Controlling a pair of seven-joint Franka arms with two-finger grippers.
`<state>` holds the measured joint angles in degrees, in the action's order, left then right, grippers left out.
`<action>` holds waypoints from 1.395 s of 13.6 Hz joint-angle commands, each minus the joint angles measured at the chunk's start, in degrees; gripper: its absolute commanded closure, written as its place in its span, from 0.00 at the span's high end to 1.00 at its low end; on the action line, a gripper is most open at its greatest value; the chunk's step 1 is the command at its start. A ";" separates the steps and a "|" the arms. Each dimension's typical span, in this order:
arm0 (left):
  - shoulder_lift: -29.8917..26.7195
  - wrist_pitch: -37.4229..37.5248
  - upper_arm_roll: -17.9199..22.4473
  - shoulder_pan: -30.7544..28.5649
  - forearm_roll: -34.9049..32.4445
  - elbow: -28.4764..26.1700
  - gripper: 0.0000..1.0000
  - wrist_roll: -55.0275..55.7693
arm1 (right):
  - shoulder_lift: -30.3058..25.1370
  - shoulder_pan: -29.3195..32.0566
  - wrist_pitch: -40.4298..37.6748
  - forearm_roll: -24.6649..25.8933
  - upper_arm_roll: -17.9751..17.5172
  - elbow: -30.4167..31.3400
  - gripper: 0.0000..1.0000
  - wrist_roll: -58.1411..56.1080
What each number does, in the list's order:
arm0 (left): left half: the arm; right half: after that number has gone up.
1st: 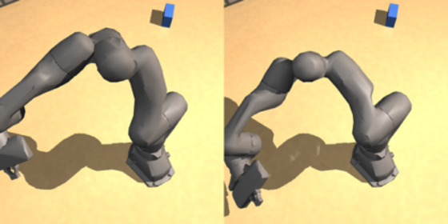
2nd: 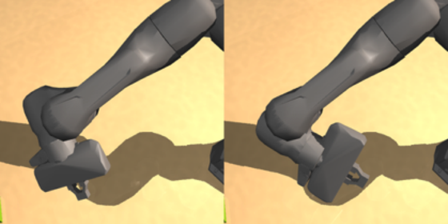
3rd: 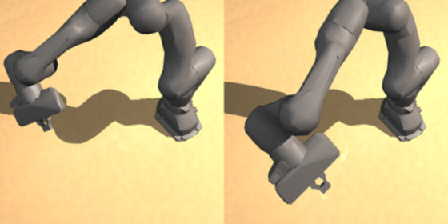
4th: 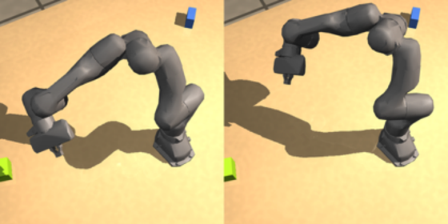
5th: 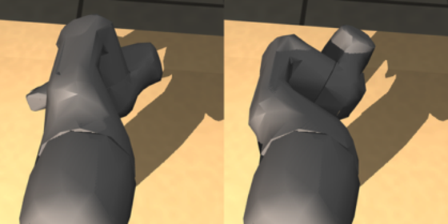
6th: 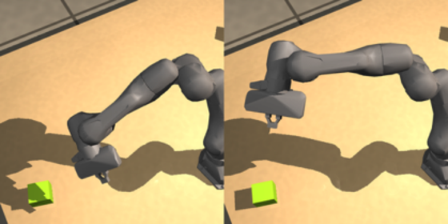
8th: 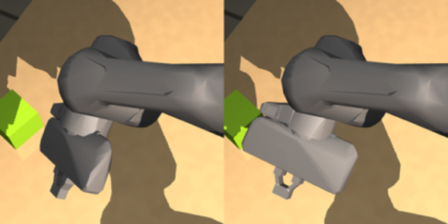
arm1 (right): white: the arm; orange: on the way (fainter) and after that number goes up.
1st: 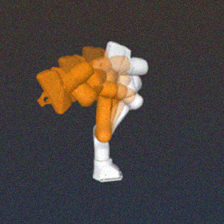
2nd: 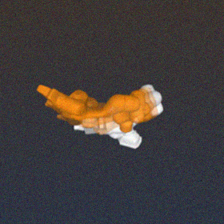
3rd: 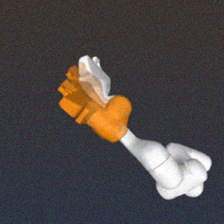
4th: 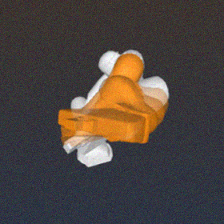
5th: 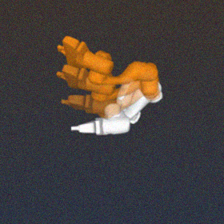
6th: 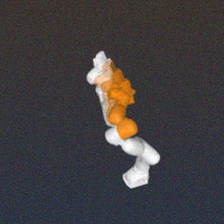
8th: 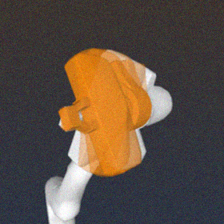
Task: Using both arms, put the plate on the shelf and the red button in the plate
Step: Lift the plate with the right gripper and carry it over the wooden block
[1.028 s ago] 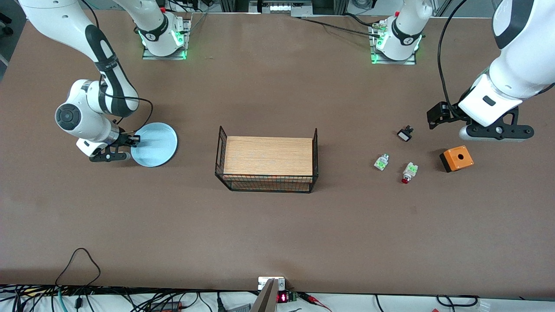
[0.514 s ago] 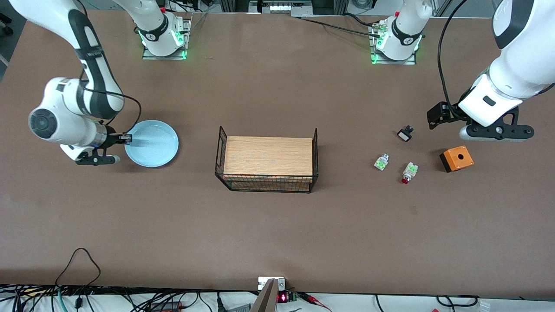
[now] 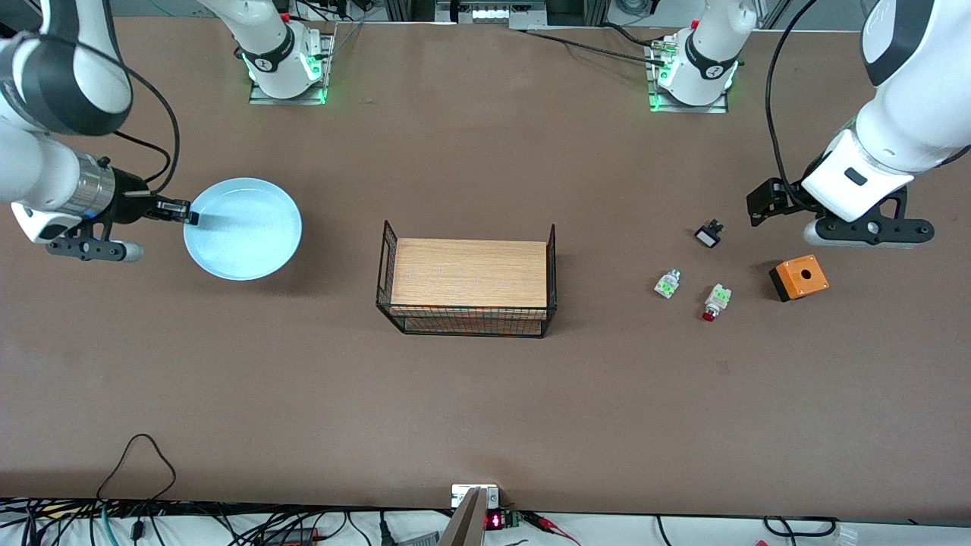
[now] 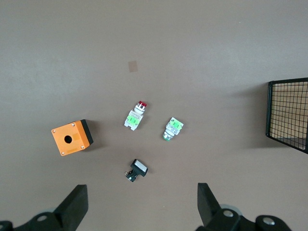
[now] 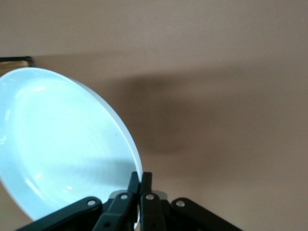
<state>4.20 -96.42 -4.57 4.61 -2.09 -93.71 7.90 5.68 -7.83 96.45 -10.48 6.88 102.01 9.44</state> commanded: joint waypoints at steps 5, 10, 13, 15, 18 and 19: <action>0.72 1.23 -0.36 -0.21 -0.29 1.87 1.00 -0.34 | 1.53 -0.95 -4.96 -5.17 -12.92 -11.39 0.00 36.38; 0.63 1.23 -0.27 -0.21 -0.29 1.87 1.00 -0.34 | 3.63 -10.78 1.10 -5.17 -14.43 -11.66 0.00 58.81; 0.72 1.15 -0.27 -0.21 -0.20 1.95 1.00 -0.26 | 5.83 -15.27 6.54 -5.17 -14.43 -11.66 0.00 65.95; 0.72 1.41 -0.27 -0.21 -0.20 2.22 1.00 0.53 | 7.59 -16.77 9.10 -4.99 -14.43 -11.66 0.00 68.59; 0.80 1.76 -0.36 -0.12 -0.20 2.22 1.00 0.54 | 9.70 -18.27 11.83 -4.73 -14.43 -11.66 0.00 69.83; 0.81 1.93 -0.36 -0.21 -0.20 2.04 1.00 0.45 | 10.05 -18.62 12.62 -4.64 -14.43 -11.40 0.00 69.83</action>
<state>4.21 -96.09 -4.61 4.61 -2.09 -93.42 8.02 14.39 -25.29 108.16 -15.10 -7.99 92.06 77.75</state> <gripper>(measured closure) 0.000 0.974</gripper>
